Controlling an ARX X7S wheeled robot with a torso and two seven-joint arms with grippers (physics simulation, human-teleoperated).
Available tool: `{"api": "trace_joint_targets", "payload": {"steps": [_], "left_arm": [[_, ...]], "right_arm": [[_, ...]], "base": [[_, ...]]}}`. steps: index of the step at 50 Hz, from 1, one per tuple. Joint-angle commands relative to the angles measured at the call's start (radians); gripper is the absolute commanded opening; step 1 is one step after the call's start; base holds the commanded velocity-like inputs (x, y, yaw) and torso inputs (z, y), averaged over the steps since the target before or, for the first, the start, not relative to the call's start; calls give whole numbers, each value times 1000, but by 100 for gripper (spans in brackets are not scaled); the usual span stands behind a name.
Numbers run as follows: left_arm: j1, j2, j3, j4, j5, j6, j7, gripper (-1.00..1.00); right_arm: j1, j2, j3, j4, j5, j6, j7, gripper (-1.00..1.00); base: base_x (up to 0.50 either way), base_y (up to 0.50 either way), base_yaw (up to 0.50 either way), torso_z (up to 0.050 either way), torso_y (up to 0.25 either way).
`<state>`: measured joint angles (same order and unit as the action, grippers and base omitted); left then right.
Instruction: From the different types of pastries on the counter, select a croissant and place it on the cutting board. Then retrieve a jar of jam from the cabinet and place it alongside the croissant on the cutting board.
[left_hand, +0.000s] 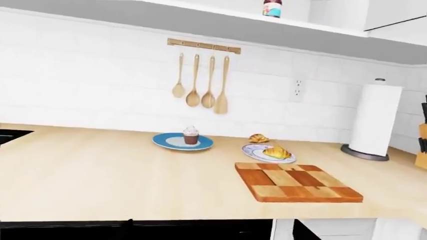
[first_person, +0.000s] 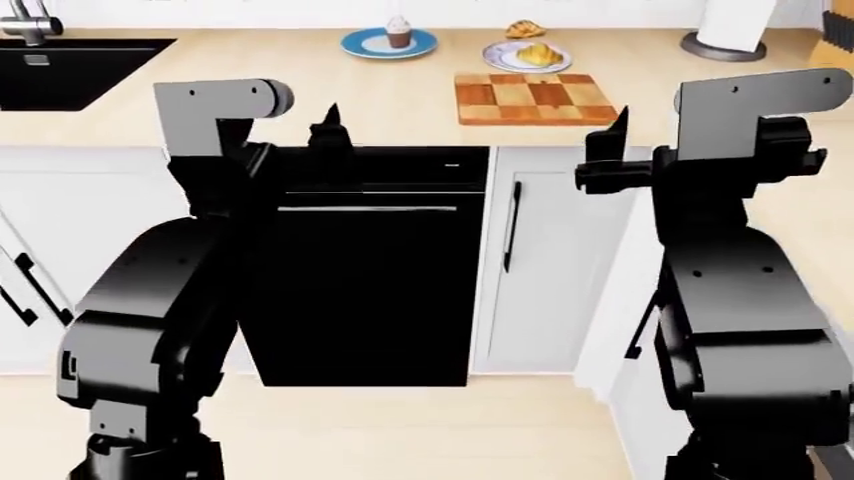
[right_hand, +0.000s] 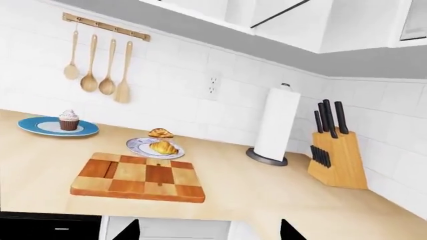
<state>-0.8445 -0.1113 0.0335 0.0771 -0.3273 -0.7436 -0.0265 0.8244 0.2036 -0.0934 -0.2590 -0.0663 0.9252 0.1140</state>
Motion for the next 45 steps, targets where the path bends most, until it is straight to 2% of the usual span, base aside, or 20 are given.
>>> {"api": "trace_joint_targets", "payload": {"steps": [1, 6, 19, 45], "left_arm": [[-44, -2, -28, -35, -39, -21, -4, 100], [-64, -2, -34, -89, -41, -4, -5, 100], [-67, -17, -33, -53, -59, -16, -17, 100], [-90, -28, -20, -148, -56, 27, -30, 100]], "right_arm": [[72, 29, -26, -5, -12, 62, -11, 100], [74, 42, -41, 6, -13, 53, -19, 100], [47, 60, -39, -24, -4, 54, -28, 100], [44, 77, -50, 5, 7, 9, -35, 100]], "base": [[500, 0, 0, 0, 0], [500, 0, 0, 0, 3], [500, 0, 0, 0, 1], [500, 0, 0, 0, 1]]}}
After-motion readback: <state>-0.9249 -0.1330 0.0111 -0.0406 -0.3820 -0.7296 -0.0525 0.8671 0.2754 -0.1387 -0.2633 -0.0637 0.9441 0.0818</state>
